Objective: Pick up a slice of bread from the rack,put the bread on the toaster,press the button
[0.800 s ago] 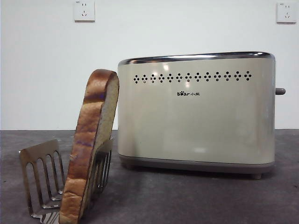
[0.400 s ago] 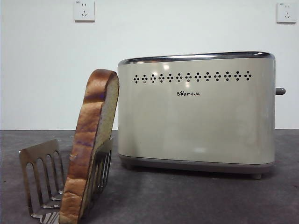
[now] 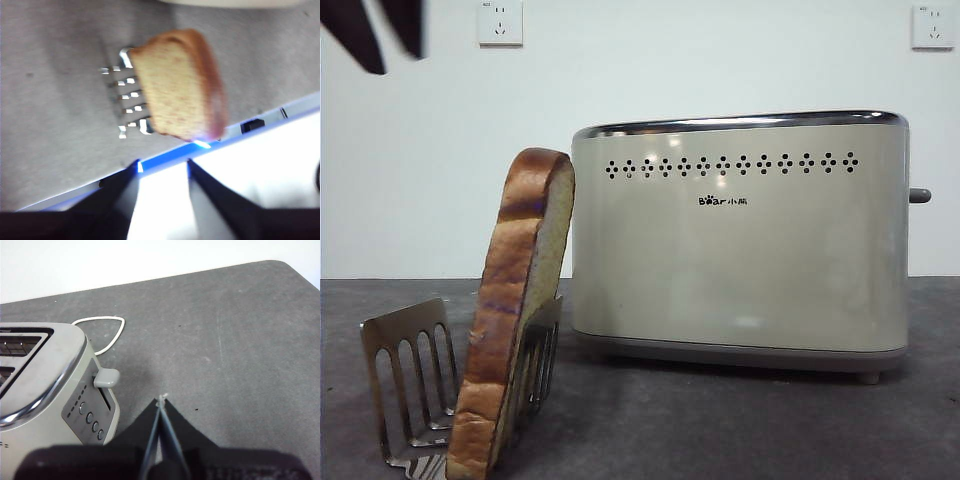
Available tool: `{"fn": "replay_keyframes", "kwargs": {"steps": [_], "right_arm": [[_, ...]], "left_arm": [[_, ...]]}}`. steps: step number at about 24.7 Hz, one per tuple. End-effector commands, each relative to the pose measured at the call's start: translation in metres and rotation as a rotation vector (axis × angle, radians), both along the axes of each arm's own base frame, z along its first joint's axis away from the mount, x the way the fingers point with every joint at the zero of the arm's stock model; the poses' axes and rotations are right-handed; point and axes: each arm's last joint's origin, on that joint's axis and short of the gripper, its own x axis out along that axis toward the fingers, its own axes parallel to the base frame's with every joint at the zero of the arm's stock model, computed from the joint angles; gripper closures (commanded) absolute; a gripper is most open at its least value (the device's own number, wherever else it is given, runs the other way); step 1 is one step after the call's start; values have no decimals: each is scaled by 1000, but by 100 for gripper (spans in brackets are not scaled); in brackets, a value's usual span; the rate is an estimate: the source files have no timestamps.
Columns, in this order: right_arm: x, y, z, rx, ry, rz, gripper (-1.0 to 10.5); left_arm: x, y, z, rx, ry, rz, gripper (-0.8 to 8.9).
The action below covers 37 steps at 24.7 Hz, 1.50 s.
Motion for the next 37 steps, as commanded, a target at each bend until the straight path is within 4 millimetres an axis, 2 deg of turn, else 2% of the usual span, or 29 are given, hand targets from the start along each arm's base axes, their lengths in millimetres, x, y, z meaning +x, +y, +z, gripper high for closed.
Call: {"fn": "replay_keyframes", "kwargs": {"steps": [1, 9, 16, 21, 28, 34, 37], "right_arm": [[-1, 0, 2, 3, -13, 0, 948], [-1, 0, 3, 3, -14, 0, 948], [-1, 0, 3, 4, -17, 0, 948], [-1, 0, 4, 4, -19, 0, 948], [-1, 0, 4, 4, -18, 0, 948], [-1, 0, 4, 4, -18, 0, 948], [-1, 0, 4, 4, -18, 0, 948]], "left_arm": [[1, -16, 4, -5, 2, -21, 264], [16, -51, 9, 26, 7, -89, 239], [29, -71, -9, 79, 53, -150, 238], [32, -73, -14, 102, 54, -146, 239], [37, -72, -14, 148, -15, -56, 249], [44, -77, -14, 141, -108, 9, 251], [44, -78, -14, 114, -100, 22, 251]]}}
